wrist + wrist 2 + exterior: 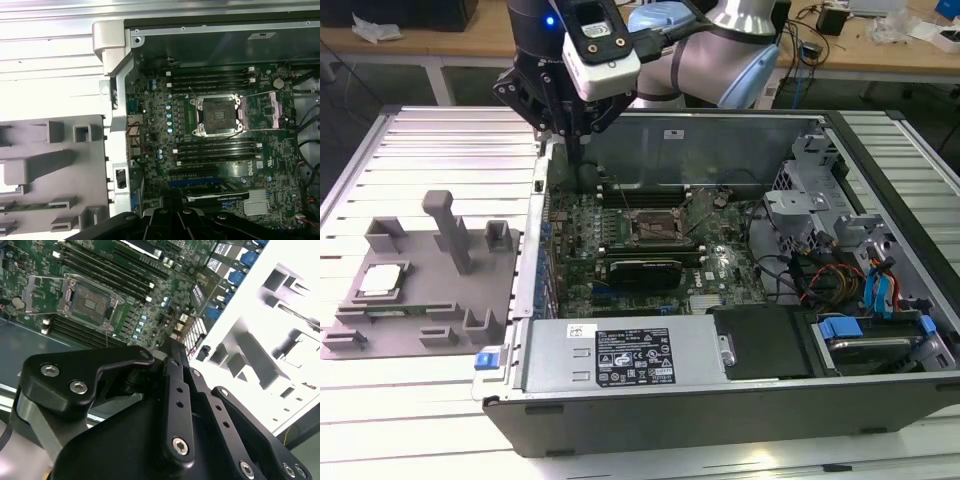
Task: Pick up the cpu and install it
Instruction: 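Reach for the cpu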
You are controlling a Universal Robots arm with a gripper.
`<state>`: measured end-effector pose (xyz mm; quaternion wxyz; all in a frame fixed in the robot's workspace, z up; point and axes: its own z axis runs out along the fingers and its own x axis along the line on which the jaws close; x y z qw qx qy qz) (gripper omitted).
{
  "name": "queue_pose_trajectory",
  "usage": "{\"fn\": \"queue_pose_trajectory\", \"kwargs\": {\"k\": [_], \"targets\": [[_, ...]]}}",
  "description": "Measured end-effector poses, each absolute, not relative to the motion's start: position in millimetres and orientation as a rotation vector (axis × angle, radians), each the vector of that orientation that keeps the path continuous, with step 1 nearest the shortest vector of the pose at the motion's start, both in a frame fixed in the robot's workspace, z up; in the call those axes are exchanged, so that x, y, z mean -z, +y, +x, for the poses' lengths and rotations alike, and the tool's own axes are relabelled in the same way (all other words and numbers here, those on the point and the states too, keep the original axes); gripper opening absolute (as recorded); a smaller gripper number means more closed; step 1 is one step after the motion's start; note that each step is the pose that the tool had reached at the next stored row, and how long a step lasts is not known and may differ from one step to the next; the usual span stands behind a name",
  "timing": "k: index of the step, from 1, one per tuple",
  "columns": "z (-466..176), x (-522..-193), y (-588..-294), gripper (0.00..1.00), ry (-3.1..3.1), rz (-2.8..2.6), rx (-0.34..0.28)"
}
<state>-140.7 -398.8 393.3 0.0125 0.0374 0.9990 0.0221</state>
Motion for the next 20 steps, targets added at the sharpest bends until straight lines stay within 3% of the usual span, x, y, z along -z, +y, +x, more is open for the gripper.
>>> {"fn": "queue_pose_trajectory", "kwargs": {"k": [20], "targets": [[-189,-393,-399,0.11,3.112,0.116,-0.069]]}}
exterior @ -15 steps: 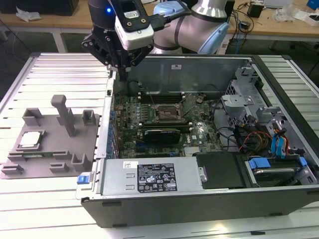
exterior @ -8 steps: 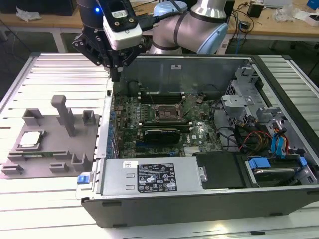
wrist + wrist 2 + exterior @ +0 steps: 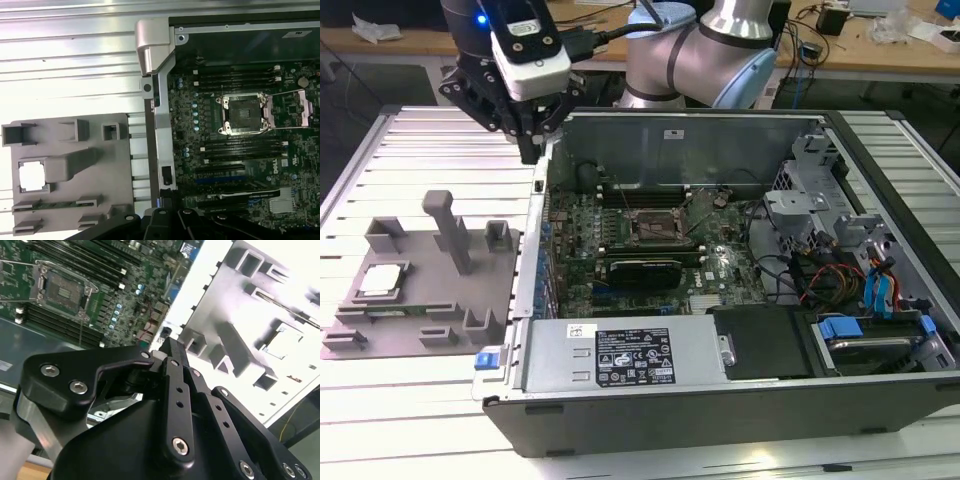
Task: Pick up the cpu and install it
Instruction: 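Reach for the cpu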
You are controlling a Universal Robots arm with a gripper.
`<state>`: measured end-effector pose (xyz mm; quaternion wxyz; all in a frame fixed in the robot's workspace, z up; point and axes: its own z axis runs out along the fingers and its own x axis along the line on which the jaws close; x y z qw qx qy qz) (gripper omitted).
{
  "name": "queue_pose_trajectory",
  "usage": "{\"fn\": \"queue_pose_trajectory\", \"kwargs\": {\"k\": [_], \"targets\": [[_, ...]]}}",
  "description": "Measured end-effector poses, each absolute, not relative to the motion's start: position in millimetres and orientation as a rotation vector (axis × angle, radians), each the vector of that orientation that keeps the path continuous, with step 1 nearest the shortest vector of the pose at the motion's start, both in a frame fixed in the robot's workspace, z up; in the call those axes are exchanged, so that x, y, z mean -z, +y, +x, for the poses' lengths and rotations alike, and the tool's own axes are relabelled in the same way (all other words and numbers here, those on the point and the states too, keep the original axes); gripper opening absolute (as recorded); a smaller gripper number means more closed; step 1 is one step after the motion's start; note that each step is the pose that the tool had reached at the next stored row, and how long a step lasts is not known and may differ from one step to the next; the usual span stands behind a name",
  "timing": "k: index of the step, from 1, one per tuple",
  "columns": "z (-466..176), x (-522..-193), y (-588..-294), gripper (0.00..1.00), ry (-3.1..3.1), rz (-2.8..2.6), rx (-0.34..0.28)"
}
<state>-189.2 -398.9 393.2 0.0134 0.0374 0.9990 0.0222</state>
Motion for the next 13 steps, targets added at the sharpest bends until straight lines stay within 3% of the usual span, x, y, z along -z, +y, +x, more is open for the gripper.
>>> {"fn": "queue_pose_trajectory", "kwargs": {"k": [13], "targets": [[-221,-393,-399,0.11,3.110,0.116,-0.070]]}}
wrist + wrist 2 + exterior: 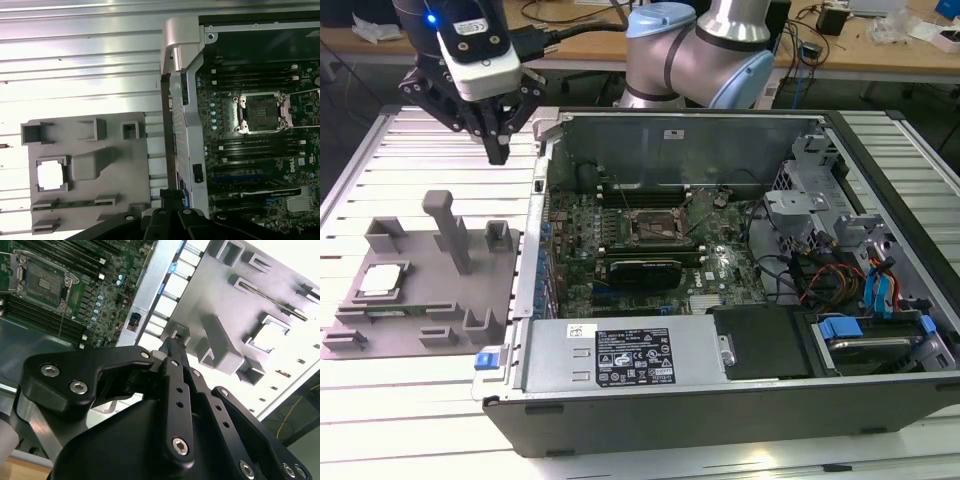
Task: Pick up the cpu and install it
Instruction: 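Reach for the cpu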
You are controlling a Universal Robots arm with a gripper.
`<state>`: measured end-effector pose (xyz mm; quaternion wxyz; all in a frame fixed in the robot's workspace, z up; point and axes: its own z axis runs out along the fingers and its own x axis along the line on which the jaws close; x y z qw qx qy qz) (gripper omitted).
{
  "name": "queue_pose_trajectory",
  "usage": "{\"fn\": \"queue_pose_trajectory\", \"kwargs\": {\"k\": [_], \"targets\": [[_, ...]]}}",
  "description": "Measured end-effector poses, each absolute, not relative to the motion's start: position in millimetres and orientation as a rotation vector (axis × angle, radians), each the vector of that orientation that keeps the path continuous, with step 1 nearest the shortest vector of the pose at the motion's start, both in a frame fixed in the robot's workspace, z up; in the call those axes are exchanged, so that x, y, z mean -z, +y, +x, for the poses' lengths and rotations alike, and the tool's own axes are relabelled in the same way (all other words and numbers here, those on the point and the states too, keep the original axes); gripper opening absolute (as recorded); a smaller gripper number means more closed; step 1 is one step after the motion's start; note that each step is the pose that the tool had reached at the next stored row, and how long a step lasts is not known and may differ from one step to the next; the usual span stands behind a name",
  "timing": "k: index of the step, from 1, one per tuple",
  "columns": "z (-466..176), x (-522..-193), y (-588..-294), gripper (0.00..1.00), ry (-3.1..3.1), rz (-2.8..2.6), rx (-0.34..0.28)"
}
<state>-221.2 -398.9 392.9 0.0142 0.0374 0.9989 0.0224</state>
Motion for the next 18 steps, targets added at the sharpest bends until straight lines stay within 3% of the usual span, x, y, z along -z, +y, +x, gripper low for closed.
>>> {"fn": "queue_pose_trajectory", "kwargs": {"k": [18], "targets": [[-266,-392,-399,0.11,3.109,0.116,-0.074]]}}
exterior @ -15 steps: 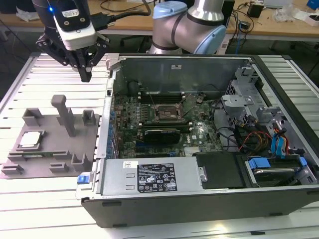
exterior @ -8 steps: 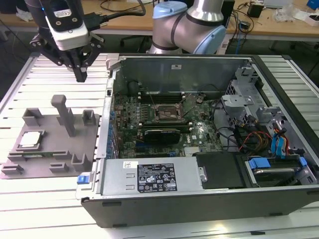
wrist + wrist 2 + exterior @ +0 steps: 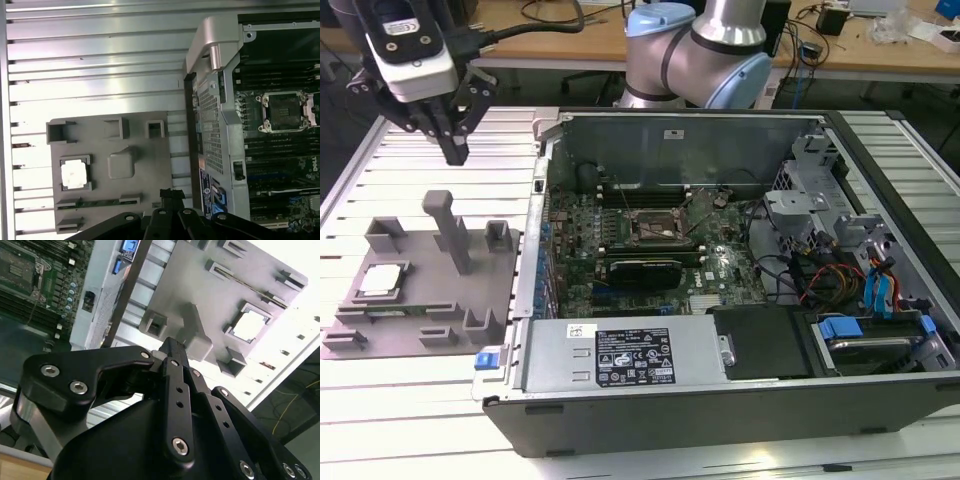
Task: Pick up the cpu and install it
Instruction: 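Reach for the cpu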
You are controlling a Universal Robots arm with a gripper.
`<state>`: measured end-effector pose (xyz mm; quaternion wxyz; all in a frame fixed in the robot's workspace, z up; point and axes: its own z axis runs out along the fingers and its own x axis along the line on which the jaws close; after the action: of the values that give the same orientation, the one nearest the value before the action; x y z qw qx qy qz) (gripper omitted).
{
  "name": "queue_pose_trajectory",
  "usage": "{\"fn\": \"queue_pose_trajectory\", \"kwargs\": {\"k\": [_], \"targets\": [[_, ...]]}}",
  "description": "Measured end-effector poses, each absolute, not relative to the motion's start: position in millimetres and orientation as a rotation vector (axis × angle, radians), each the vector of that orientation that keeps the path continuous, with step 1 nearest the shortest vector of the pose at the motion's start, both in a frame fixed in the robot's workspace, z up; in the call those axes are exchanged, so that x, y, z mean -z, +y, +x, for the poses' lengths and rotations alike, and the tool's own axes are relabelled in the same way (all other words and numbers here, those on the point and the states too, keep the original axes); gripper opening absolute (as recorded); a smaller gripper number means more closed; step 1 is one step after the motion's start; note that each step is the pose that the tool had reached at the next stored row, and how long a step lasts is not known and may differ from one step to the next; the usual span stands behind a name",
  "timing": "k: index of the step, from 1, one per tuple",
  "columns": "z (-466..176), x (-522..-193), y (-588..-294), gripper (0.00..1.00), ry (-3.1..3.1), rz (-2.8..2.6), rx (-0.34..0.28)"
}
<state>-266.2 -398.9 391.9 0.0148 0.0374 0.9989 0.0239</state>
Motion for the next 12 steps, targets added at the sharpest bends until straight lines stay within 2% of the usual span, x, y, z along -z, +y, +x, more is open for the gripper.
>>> {"fn": "queue_pose_trajectory", "kwargs": {"k": [12], "targets": [[-302,-384,-399,0.11,3.109,0.116,-0.075]]}}
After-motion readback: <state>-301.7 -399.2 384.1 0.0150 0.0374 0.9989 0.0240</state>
